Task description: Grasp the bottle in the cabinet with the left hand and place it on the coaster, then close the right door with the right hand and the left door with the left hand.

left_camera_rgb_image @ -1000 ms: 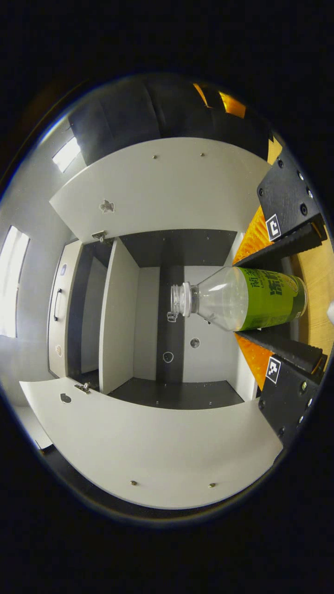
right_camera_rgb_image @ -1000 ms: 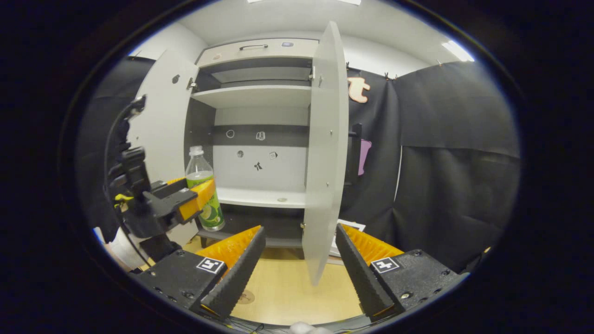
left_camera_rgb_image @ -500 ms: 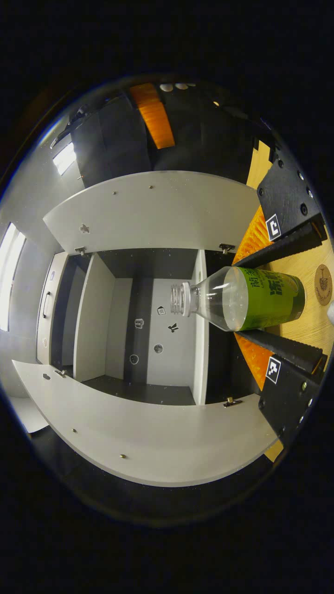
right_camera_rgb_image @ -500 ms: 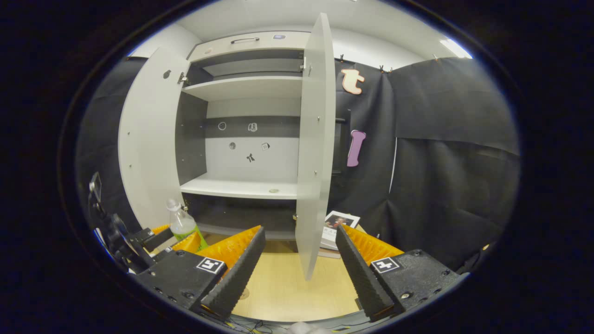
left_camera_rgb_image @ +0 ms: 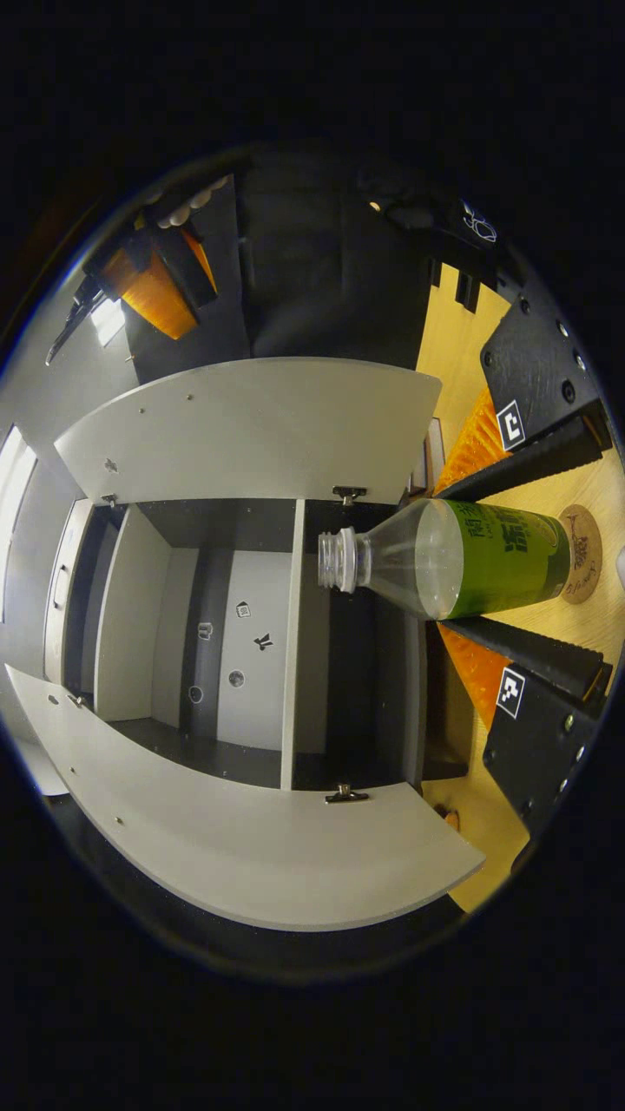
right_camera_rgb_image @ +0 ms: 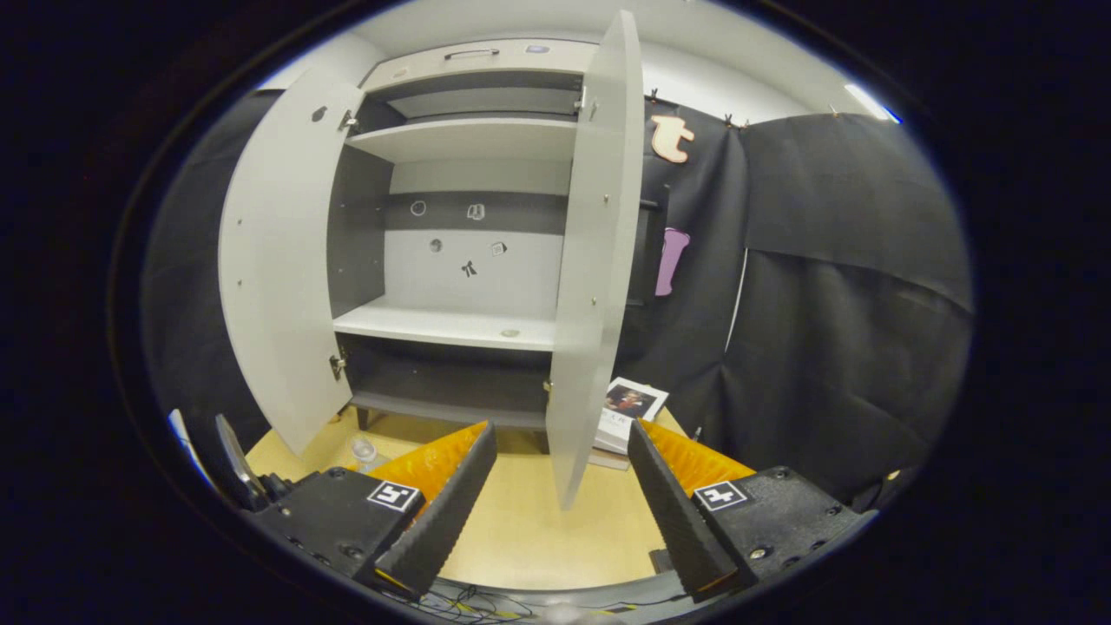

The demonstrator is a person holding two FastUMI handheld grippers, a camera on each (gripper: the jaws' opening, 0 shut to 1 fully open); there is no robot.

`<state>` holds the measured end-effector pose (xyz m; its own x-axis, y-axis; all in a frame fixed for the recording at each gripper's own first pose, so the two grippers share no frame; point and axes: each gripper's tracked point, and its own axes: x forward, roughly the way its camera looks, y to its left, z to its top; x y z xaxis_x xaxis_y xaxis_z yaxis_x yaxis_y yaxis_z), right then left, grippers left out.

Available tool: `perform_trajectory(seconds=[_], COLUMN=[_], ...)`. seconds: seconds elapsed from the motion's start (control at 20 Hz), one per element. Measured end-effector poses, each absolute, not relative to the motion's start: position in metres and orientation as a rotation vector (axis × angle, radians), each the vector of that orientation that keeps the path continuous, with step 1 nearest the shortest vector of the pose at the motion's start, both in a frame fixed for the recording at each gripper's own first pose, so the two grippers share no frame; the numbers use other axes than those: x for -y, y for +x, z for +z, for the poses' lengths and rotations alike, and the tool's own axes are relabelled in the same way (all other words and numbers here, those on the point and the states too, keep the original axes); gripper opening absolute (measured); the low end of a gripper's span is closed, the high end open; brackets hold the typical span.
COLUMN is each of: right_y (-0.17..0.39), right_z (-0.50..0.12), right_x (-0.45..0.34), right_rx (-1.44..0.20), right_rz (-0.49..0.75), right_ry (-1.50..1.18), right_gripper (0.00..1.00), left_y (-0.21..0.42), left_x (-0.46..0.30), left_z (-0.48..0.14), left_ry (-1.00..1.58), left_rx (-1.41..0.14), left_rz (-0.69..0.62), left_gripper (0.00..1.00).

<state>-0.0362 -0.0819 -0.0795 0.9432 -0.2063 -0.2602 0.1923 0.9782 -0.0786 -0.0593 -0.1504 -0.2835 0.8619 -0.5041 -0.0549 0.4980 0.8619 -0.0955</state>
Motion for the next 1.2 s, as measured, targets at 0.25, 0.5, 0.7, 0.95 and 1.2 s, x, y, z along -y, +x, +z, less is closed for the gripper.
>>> perform_trajectory(seconds=[0.25, 0.5, 0.7, 0.95, 1.2], right_y=[-0.034, -0.030, -0.025, -0.024, -0.027], right_z=[-0.080, -0.080, -0.084, -0.088, -0.094], right_x=[0.078, 0.065, 0.057, 0.054, 0.052], right_rx=[-0.309, -0.320, -0.333, -0.338, -0.339], right_rz=[-0.201, -0.179, -0.161, -0.159, -0.154], right_ry=[-0.092, -0.145, -0.144, -0.140, -0.123], right_gripper=[1.00, 1.00, 1.00, 1.00, 1.00], left_y=[-0.060, -0.059, -0.061, -0.067, -0.061], left_x=[0.159, 0.158, 0.161, 0.158, 0.151], left_z=[-0.321, -0.331, -0.334, -0.322, -0.288], left_ry=[-0.080, -0.066, -0.062, -0.030, -0.006], left_rx=[-0.099, -0.065, -0.073, -0.072, -0.026], left_rz=[-0.550, -0.559, -0.574, -0.546, -0.532], left_gripper=[0.75, 0.77, 0.76, 0.92, 0.96])
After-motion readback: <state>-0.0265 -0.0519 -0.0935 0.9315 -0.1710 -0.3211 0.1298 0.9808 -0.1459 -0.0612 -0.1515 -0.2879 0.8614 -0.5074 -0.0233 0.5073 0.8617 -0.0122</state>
